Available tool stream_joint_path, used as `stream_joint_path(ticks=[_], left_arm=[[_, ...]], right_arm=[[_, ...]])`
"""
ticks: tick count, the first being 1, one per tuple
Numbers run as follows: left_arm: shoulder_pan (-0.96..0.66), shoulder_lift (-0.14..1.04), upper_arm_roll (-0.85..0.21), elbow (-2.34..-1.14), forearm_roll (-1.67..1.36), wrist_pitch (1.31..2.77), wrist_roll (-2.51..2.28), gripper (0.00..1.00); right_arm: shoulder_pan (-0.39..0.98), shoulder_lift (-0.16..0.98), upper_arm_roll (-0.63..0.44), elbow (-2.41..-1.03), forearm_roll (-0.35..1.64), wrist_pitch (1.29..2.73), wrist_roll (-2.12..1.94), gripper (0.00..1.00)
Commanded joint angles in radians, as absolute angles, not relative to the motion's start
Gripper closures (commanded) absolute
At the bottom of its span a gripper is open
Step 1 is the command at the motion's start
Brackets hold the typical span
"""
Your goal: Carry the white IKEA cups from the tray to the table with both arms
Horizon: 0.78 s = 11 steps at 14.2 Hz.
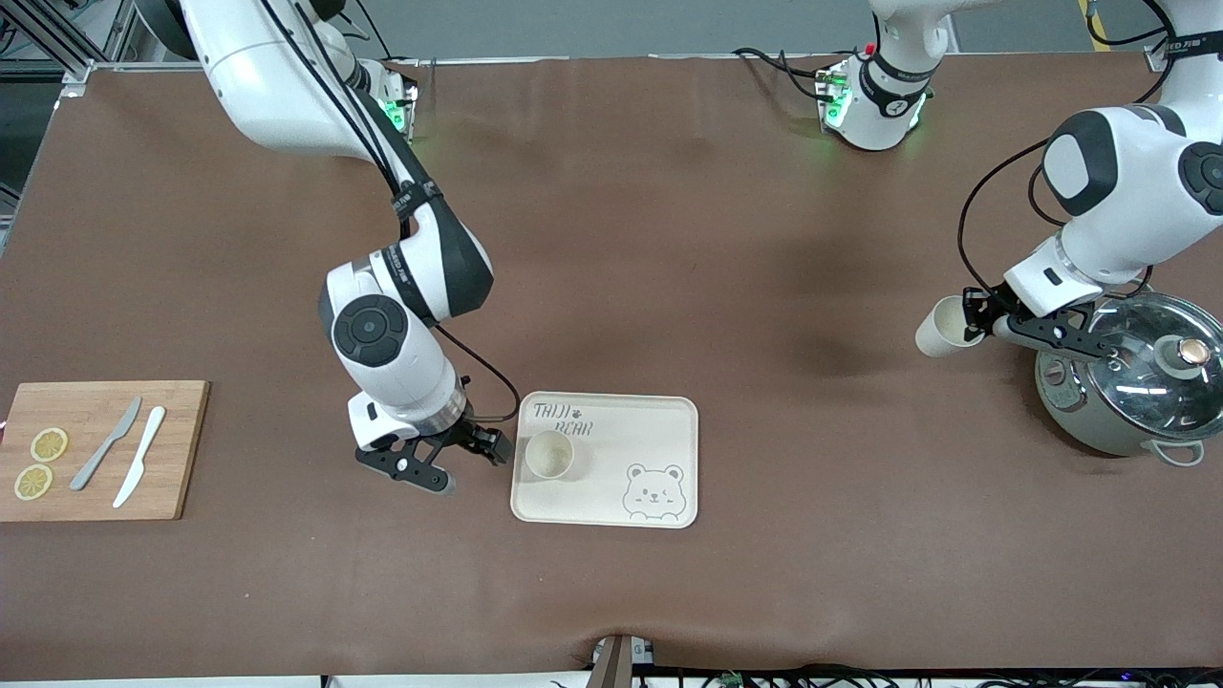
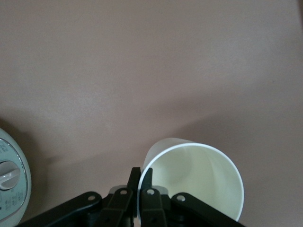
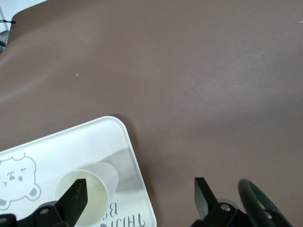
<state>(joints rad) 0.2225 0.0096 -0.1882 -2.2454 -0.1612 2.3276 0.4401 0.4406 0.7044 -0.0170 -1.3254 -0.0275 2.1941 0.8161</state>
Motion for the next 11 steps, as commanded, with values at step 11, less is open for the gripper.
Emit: stream_joint_path(ticks=[11], left_arm=[[0.32,0.078,-0.199,-2.425,-0.239,2.628,0.646,1.0]], right_arm=[[0.466,0.787,-0.003,-1.293,0.07,2.246,0.857,0.0]])
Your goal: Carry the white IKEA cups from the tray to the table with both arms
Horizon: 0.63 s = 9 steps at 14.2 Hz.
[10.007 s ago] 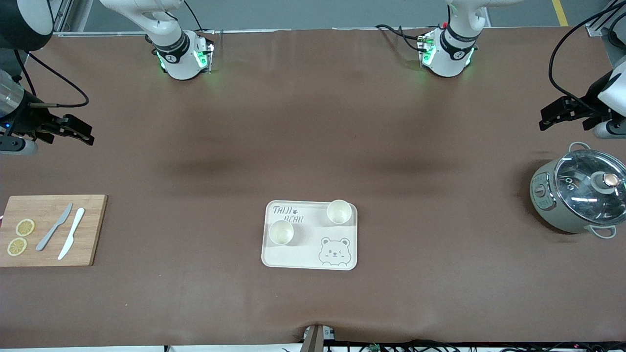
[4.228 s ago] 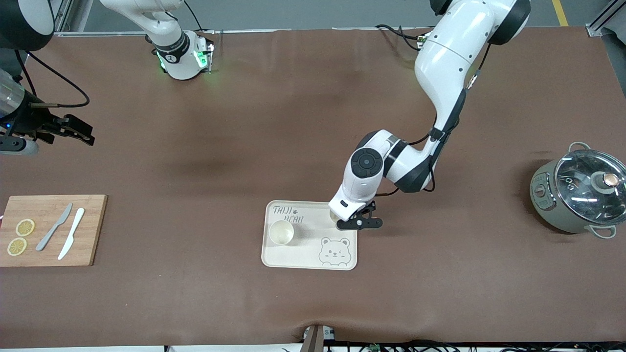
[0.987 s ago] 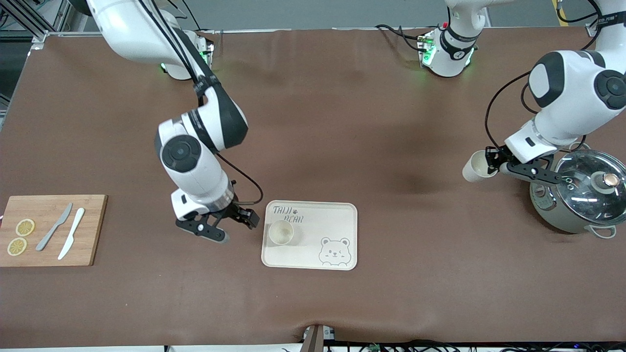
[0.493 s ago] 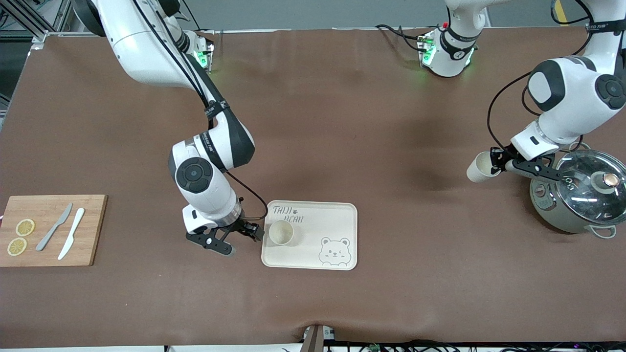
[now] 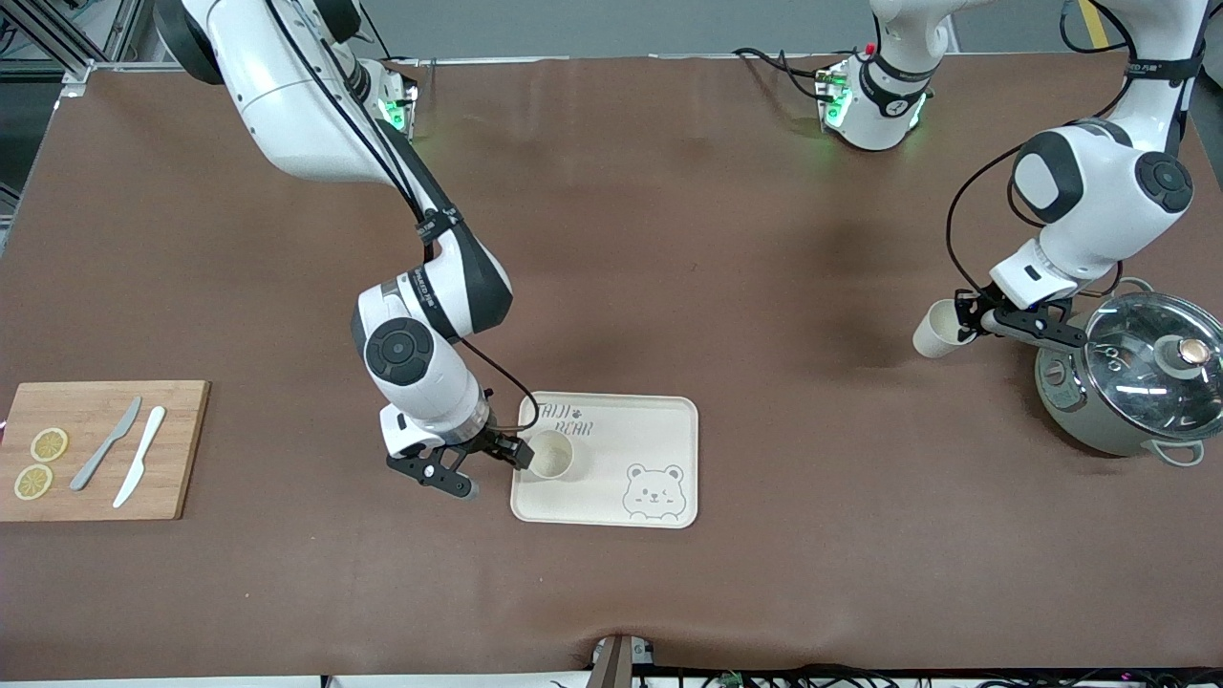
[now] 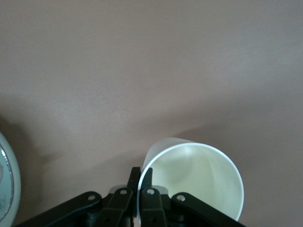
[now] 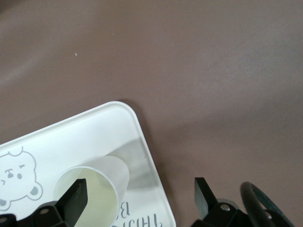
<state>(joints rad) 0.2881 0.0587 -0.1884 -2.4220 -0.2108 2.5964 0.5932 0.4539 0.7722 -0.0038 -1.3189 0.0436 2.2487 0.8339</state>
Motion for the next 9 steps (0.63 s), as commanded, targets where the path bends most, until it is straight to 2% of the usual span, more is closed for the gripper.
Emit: stream_joint_path(ticks=[1,9], left_arm=[[0.337,0.09,-0.199,-2.425,-0.239,2.637,0.667,1.0],[0.362,0.184,-0.201,-2.425,-0.262,2.726,0.695,1.0]], right_arm=[[0.477,0.787,-0.003,-1.293,0.072,2.246,0.865,0.0],[0.506,0.859,-0.005,-1.295,0.054,2.307,0.899,0.0]])
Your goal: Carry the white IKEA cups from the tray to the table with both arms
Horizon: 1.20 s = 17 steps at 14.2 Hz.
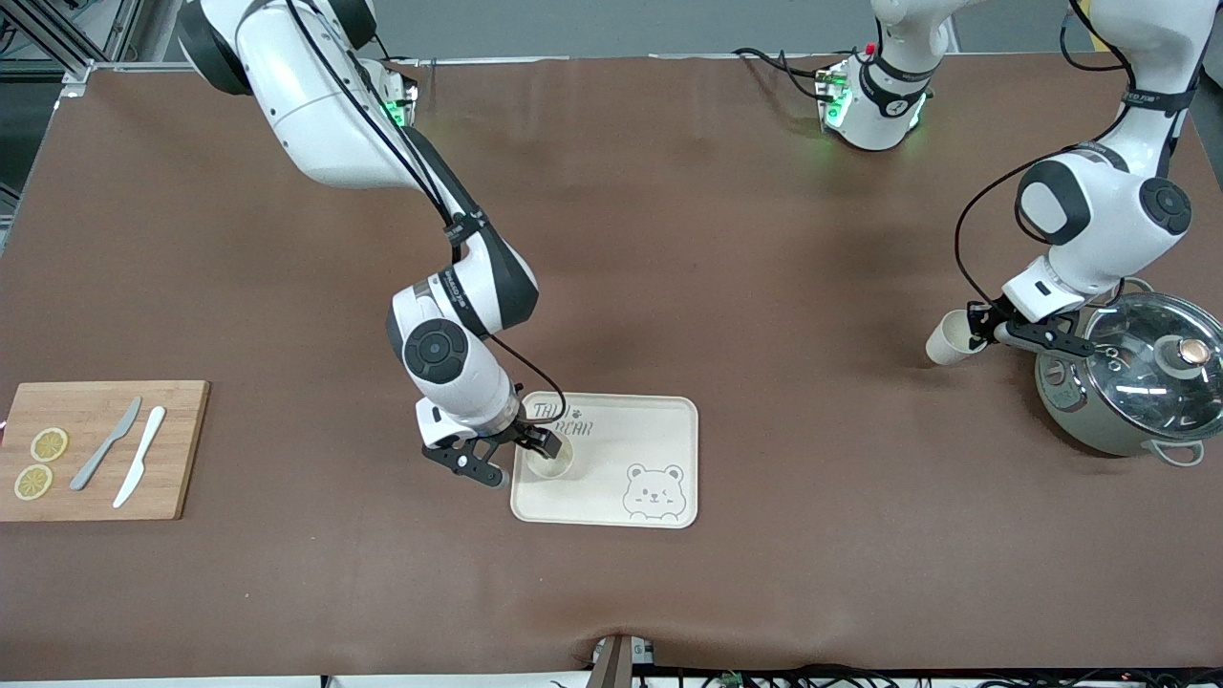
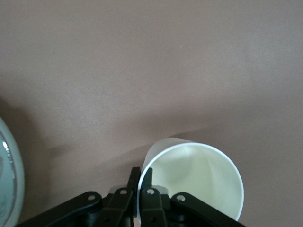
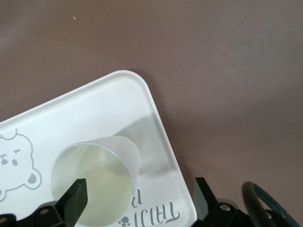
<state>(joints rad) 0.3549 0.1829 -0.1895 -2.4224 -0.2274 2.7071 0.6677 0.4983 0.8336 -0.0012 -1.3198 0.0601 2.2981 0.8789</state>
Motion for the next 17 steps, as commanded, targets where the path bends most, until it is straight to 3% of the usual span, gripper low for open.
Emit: stream_joint_path(ticks=[1,10,13,17], left_arm=[[0.362,0.183,-0.199,-2.427,-0.264,2.724,0.695,1.0],[0.362,0.225,-0.201,-2.427,-0.264,2.737,0.696,1.0],[0.362,0.23,-0.201,-2.425,-0.264,2.738,0.696,1.0],[0.36,0.23,-0.201,-2.424,-0.264,2.738,0.698,1.0]], right_arm=[[0.512,0.865,-0.006,-1.295,0.054,2.307,0.899,0.0],[0.511,0.89,-0.009,-1.295,0.028,2.319,0.9,0.0],[0.511,0.89,-0.009,-1.295,0.029,2.319,0.9,0.28],[0.511,0.89,-0.008,-1.295,0.031,2.319,0.9,0.47]])
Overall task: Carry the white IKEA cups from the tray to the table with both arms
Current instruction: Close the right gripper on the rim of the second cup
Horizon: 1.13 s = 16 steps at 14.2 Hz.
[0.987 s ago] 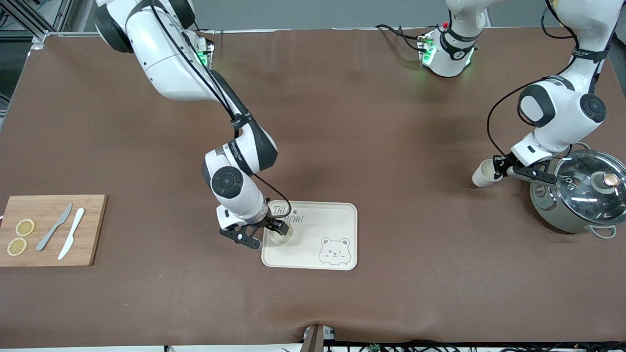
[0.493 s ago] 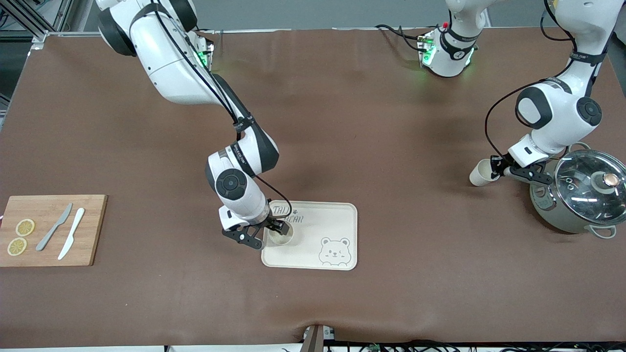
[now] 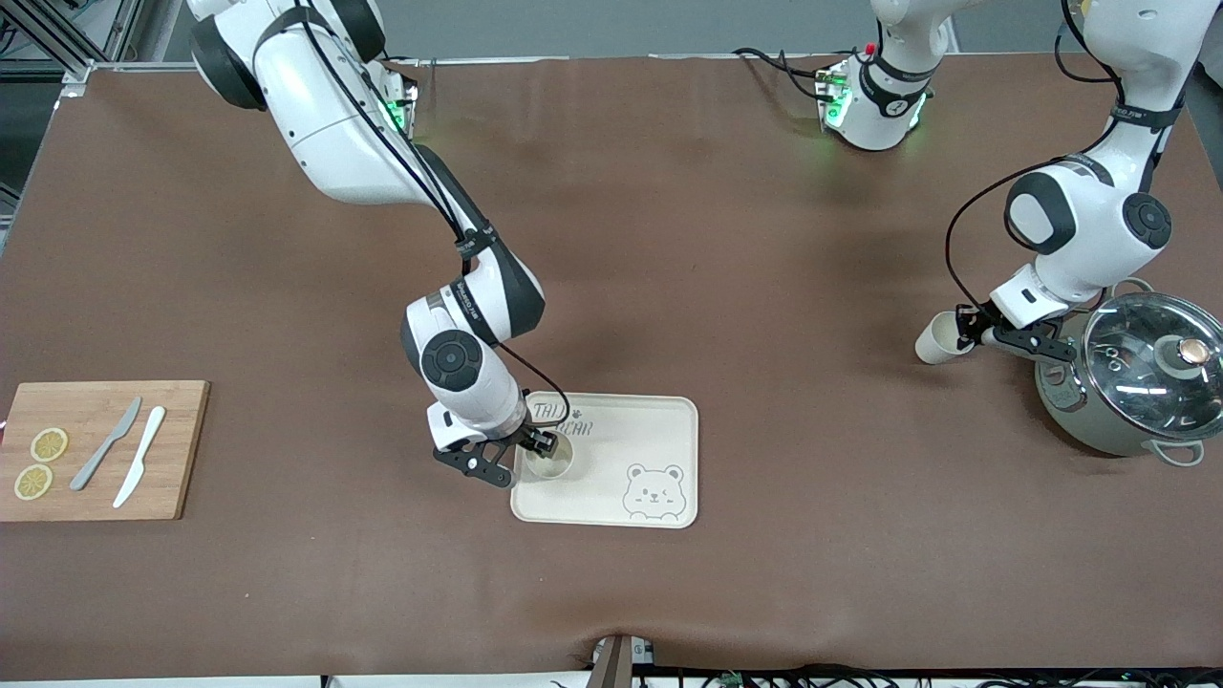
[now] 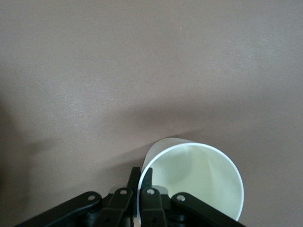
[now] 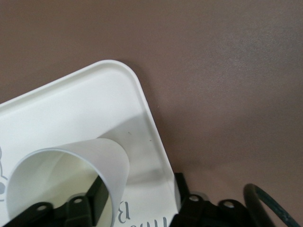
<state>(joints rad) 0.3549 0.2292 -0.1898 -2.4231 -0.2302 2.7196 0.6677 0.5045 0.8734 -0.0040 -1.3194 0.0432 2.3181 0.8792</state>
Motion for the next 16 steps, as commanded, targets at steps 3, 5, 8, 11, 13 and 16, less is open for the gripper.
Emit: stream_joint_path(ticks=[3,5,8,11,13,16], left_arm=[[0.36,0.229,-0.201,-2.425,-0.262,2.75,0.698,1.0],[0.36,0.229,-0.201,-2.427,-0.264,2.764,0.698,0.66],[0.36,0.229,-0.201,-2.427,-0.264,2.767,0.698,0.52],[0.36,0.229,-0.201,-2.427,-0.264,2.776,0.698,0.42],[0.36,0.229,-0.201,-2.427,-0.264,2.777,0.698,0.42],[0.36,0.227,-0.201,-2.427,-0.264,2.777,0.698,0.42]], right_arm=[[0.511,0.89,-0.008,-1.295,0.031,2.319,0.9,0.65],[0.512,0.89,-0.008,-1.295,0.031,2.319,0.9,0.84],[0.512,0.89,-0.008,-1.295,0.031,2.321,0.9,0.96],[0.512,0.89,-0.008,-1.295,0.032,2.321,0.9,1.0],[0.511,0.89,-0.008,-1.295,0.032,2.321,0.9,1.0],[0.512,0.89,-0.008,-1.295,0.032,2.322,0.902,1.0]])
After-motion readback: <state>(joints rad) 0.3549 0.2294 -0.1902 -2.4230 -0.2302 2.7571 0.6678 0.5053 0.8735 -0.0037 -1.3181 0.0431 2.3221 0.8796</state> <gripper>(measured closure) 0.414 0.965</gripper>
